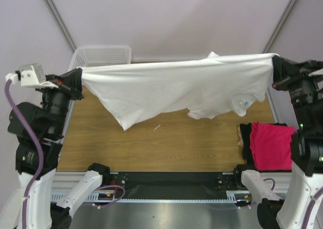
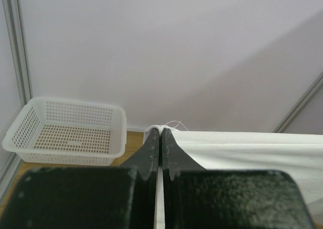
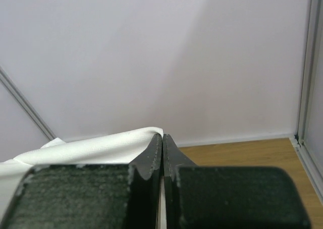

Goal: Fold and stack the t-shirts
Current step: Flatten the tshirt out

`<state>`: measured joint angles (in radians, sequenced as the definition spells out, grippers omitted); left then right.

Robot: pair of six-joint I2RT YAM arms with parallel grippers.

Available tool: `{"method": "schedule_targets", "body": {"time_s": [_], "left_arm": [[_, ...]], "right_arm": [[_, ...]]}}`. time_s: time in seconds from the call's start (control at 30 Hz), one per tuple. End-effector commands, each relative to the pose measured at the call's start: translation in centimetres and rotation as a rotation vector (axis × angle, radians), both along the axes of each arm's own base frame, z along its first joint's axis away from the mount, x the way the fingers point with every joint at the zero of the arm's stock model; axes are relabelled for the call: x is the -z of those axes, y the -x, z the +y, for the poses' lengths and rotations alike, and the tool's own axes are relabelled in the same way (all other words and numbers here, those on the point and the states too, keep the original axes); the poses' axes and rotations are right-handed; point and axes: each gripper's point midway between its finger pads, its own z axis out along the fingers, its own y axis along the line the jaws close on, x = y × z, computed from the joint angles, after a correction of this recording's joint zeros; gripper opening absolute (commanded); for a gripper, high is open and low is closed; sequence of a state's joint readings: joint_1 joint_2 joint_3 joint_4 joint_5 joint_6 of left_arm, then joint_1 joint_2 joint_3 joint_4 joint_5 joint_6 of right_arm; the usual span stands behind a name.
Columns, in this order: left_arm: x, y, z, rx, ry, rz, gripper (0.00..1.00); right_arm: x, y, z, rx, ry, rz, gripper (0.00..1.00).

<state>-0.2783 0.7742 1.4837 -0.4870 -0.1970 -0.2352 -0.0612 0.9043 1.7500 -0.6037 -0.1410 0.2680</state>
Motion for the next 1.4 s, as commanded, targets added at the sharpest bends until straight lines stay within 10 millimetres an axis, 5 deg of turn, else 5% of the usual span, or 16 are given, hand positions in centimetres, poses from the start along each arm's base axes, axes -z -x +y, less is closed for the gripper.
{"method": "schedule_targets", "body": {"time_s": [0.0, 0.33, 0.47, 0.67, 0.77, 0.8, 0.9, 1.17, 1.37], "left_arm": [[-0.7, 2.9, 1.6, -0.04, 0.008, -0.021, 0.0], [0.2, 10.0, 3.4, -0.035, 0.036, -0.024, 0.0], [1.8, 9.8, 3.8, -0.061, 0.055, 0.045, 0.0], [7.8, 3.9, 1.5, -0.036, 0.091, 0.196, 0.0], [11.8, 0.6, 1.1, -0.067, 0.088, 0.281, 0.0], [12.4, 0.0, 1.0, -0.072, 0.089, 0.289, 0.0], [14.8, -2.5, 0.9, -0.112, 0.094, 0.332, 0.0], [22.2, -10.7, -0.3, -0.191, 0.099, 0.445, 0.0], [26.5, -17.2, -1.8, -0.21, 0.071, 0.509, 0.0]], "right_arm": [[-0.5, 2.9, -1.1, 0.071, 0.013, -0.007, 0.0], [0.3, 10.3, -0.8, 0.083, 0.003, 0.016, 0.0], [1.3, 10.3, -1.7, 0.135, -0.014, 0.06, 0.0], [4.2, 6.6, -1.9, 0.13, -0.03, 0.124, 0.0], [7.6, 3.3, -2.3, 0.142, -0.037, 0.2, 0.0], [9.9, 1.9, -2.4, 0.145, -0.037, 0.255, 0.0], [12.3, -0.4, -2.7, 0.149, -0.046, 0.284, 0.0], [23.0, -8.5, -4.3, 0.22, -0.077, 0.442, 0.0], [28.4, -12.9, -5.5, 0.267, -0.068, 0.509, 0.0]]}}
